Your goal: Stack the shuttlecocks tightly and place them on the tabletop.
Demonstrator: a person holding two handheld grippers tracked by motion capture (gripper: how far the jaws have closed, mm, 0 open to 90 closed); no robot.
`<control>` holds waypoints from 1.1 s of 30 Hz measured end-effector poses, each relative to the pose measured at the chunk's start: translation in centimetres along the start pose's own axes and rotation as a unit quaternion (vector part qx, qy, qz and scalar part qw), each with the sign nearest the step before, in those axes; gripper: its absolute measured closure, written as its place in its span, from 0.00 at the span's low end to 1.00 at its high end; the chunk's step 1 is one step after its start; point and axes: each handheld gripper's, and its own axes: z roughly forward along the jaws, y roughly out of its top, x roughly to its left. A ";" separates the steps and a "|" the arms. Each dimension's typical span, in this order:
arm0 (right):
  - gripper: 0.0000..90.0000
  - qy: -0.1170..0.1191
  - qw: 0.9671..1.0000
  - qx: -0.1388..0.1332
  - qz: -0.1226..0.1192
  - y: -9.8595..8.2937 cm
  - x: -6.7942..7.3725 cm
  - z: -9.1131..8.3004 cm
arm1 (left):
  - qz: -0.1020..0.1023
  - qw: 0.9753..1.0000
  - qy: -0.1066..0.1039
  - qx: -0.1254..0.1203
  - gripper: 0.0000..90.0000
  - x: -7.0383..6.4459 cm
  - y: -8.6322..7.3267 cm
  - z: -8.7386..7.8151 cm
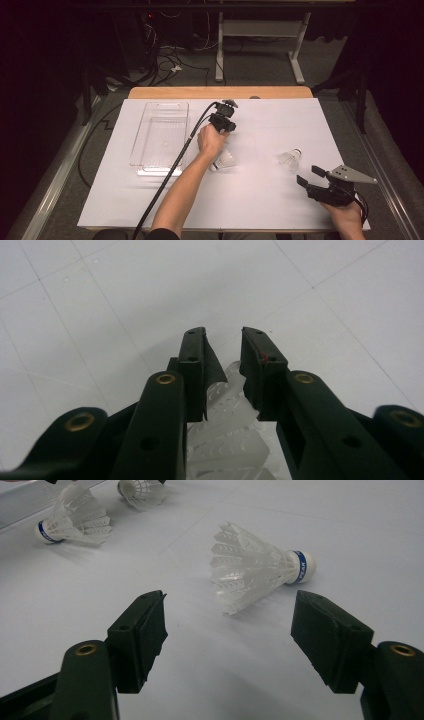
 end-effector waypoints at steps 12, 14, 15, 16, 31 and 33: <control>0.34 -0.001 1.000 0.000 0.000 0.0 0.0 0.0 | 0.014 1.000 0.001 0.004 0.74 -0.3 -0.1 -0.1; 0.34 0.000 1.000 0.002 0.001 0.0 0.1 0.0 | 0.017 1.000 0.005 0.003 0.73 -0.3 -0.1 -0.2; 0.34 0.000 1.000 0.002 0.001 0.0 0.1 0.0 | 0.018 1.000 0.008 0.001 0.72 -0.3 -0.1 -0.3; 0.34 -0.001 1.000 0.001 0.001 0.0 0.1 0.0 | 0.019 1.000 0.008 0.001 0.71 -0.2 -0.1 -0.3; 0.34 -0.002 1.000 0.001 0.000 0.0 0.0 0.0 | 0.024 1.000 -0.002 -0.009 0.61 -0.4 -0.1 -0.9; 0.34 -0.002 1.000 0.001 0.000 0.0 0.0 0.0 | 0.026 1.000 -0.008 -0.012 0.59 -0.4 -0.1 -1.2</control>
